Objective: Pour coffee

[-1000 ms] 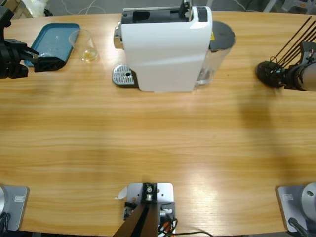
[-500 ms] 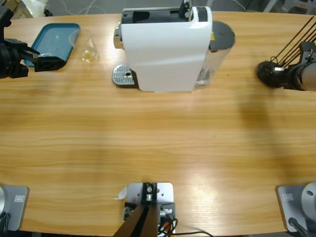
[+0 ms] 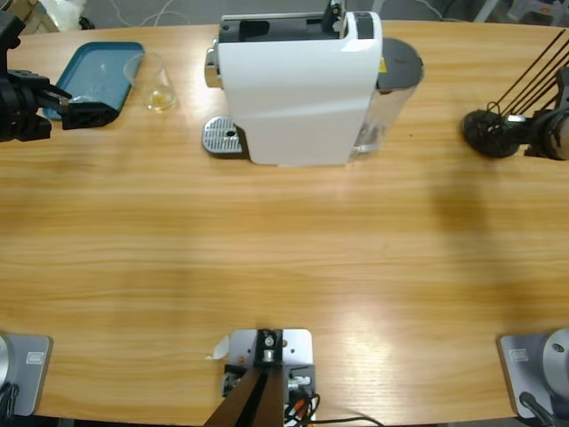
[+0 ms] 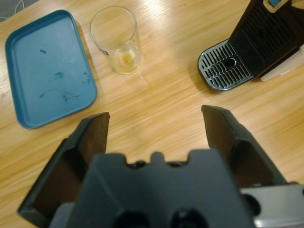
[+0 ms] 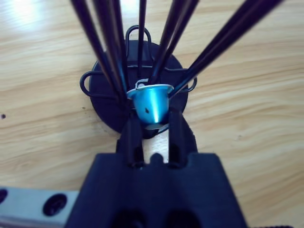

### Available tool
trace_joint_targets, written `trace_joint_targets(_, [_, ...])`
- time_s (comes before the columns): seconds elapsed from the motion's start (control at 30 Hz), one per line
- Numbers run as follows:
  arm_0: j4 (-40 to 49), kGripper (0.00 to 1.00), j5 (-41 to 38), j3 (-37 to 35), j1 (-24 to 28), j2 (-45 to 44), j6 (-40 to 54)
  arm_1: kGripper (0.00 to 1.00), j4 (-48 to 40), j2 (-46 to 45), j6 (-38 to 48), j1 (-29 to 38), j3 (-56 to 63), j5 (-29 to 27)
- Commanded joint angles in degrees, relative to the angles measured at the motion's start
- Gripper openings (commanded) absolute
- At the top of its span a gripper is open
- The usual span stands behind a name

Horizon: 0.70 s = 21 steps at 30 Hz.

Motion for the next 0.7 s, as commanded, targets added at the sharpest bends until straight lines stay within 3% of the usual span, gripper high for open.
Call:
trace_joint_targets(0.03, [-0.61,0.835,-0.73,2.04,0.12,0.38,0.72,0.0,8.48,-4.29,-1.21,0.02,-6.49,-1.46])
trace_joint_targets(0.7, [-0.88,0.835,-0.91,2.06,0.13,0.38,0.45,0.0,24.11,-8.61,-3.64,0.04,-22.52,-3.04])
